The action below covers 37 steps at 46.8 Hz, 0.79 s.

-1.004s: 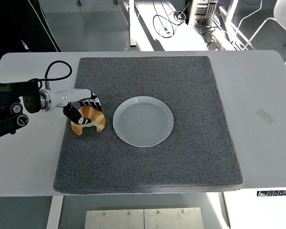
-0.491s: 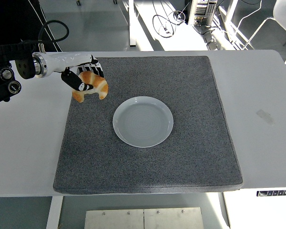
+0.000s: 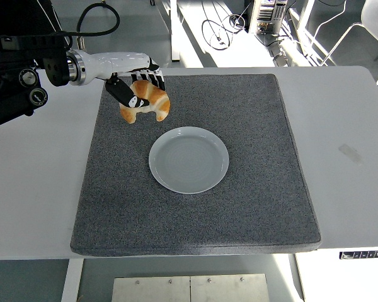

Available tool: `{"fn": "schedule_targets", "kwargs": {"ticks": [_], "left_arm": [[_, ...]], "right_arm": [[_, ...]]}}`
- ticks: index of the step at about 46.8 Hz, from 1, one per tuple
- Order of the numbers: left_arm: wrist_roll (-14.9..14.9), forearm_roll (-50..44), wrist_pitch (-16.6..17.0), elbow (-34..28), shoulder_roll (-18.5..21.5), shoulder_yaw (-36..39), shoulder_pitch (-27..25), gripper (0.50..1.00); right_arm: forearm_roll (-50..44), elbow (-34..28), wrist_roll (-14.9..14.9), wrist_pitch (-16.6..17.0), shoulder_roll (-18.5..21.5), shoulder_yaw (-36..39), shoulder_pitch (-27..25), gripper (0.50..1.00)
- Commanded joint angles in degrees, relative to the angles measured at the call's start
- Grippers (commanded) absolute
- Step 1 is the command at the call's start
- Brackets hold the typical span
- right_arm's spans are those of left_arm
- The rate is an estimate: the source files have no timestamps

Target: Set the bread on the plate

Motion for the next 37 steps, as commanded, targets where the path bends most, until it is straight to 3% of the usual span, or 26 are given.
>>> {"fn": "schedule_targets", "kwargs": {"ticks": [1,26,37], "left_arm": [[-0.1,0.0,-0.1,0.0,-1.2,0.0,-0.4,0.500],[-0.9,0.3,0.1,7.4,-15.4,0.2,0.7,0.500],[-2.2,0.8,0.1,7.9,-17.0,0.3,2.7,0.500]], "right_arm": [[0.0,0.0,0.0,-0.1,0.0,0.0,0.0,1.000],[0.0,0.0,0.0,0.0,0.0,0.0,0.0,1.000],[0.0,0.0,0.0,0.0,0.0,0.0,0.0,1.000]]}}
